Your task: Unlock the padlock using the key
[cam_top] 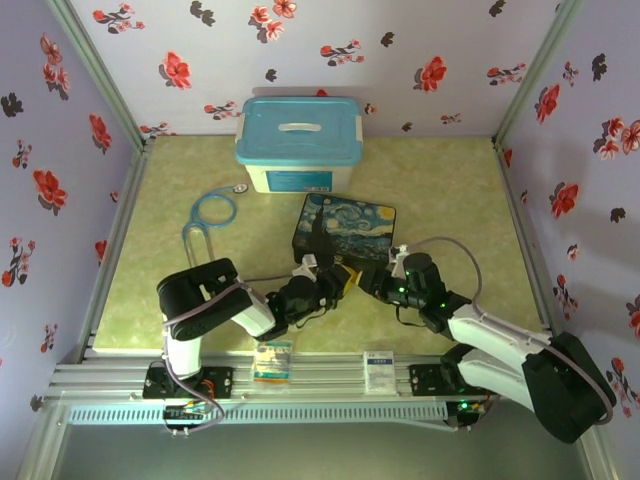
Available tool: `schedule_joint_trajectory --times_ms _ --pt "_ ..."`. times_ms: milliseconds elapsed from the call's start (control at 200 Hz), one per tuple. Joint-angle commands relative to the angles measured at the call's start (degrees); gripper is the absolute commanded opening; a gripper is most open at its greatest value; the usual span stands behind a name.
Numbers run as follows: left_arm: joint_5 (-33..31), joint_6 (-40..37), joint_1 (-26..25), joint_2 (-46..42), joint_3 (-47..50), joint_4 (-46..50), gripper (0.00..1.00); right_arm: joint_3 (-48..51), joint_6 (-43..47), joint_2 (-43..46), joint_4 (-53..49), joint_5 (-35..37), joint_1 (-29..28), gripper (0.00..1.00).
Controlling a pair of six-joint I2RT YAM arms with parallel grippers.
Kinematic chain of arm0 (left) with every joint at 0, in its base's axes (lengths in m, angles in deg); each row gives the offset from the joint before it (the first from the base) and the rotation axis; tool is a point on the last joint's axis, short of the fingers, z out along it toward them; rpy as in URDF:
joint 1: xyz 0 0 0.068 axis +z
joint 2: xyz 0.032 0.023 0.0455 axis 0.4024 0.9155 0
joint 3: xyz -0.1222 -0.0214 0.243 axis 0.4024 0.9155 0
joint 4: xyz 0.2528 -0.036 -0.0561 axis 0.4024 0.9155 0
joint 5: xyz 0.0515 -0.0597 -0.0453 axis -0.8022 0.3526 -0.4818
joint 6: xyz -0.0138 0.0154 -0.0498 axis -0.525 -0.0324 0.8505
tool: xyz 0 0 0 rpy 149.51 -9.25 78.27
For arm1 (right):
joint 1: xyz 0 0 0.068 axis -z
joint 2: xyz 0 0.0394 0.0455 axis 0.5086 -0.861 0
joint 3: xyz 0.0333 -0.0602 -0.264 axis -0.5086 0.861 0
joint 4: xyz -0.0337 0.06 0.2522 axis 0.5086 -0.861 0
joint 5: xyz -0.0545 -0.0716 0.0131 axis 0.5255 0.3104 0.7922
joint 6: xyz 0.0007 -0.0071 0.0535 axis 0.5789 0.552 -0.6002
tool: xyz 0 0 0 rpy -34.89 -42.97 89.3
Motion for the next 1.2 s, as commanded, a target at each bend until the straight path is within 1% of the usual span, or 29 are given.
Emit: schedule_joint_trajectory --times_ms 0,45,215,345,400,480,590,710,780,825,860,880,910,940,970,1005,1055,1135,1155,1195 --pt "1.09 -1.46 -0.08 -1.91 -4.52 -4.67 0.00 0.91 -3.91 2.25 4.76 0.38 -0.40 0.25" --pt "1.36 -1.51 -0.33 -1.62 -5.53 -4.59 0.00 1.40 -4.74 2.48 5.89 0.42 -0.34 0.19" --pt "1.24 0.21 -0.66 -0.52 -5.72 -4.69 0.00 3.20 -5.46 4.89 5.55 3.07 -0.36 0.08" --pt "0.84 0.72 -0.94 -0.26 -5.66 -4.67 0.00 4.48 -7.22 5.63 6.94 4.52 -0.40 0.07" --pt "0.84 0.58 -1.04 -0.27 -6.01 -4.67 0.00 5.25 -9.94 5.00 8.87 4.96 -0.32 0.07" --pt "0.75 0.04 -1.27 -0.30 -6.62 -4.76 0.00 5.93 -16.22 3.28 11.07 5.57 -0.31 0.05" --pt "0.87 0.35 -1.43 -0.12 -7.48 -4.76 0.00 6.71 -23.30 -0.16 18.29 3.97 -0.41 0.03" --pt "0.89 0.63 -1.57 0.14 -7.71 -4.85 0.00 7.18 -28.10 -2.61 23.14 3.93 -0.33 0.03" --pt "0.88 0.77 -1.50 0.10 -7.52 -4.90 0.00 6.93 -27.89 -3.03 23.91 3.48 -0.29 0.05" --pt "0.84 0.51 -1.41 0.05 -7.38 -4.77 0.00 6.19 -25.38 -2.26 21.48 3.18 -0.32 0.11" --pt "0.80 0.83 -1.44 0.20 -7.13 -4.76 0.00 4.88 -21.36 -0.69 16.41 2.79 -0.36 0.18" --pt "0.63 0.88 -1.40 0.29 -7.01 -4.78 0.00 3.72 -17.48 0.75 10.78 2.91 -0.45 0.23" --pt "0.60 0.72 -1.31 0.32 -6.63 -4.63 0.00 0.06 -11.27 3.27 -1.45 4.17 -1.04 0.33" --pt "0.18 0.71 -1.26 0.36 -6.10 -4.51 0.00 -4.15 -3.06 5.46 -14.15 8.37 -2.11 0.41" --pt "-0.14 0.96 -1.31 0.43 -5.50 -4.49 0.00 -7.63 2.85 6.95 -25.18 13.28 -3.08 0.45" --pt "-0.46 1.37 -1.27 0.72 -4.81 -4.42 0.00 -10.19 7.53 8.11 -32.17 16.90 -3.12 0.46" --pt "-0.83 1.98 -1.27 1.08 -3.98 -4.41 0.00 -11.56 12.32 9.03 -36.07 18.75 -3.05 0.48" --pt "-1.38 2.15 -1.27 1.41 -3.26 -4.53 0.00 -12.10 16.64 8.39 -36.24 16.65 -2.91 0.49" --pt "-1.40 2.16 -1.27 1.41 -3.15 -4.50 0.00 -12.19 17.43 7.86 -35.78 15.45 -2.95 0.48" --pt "-1.40 2.06 -1.24 1.37 -3.18 -4.55 0.00 -12.78 19.19 6.50 -35.36 13.72 -3.04 0.44"
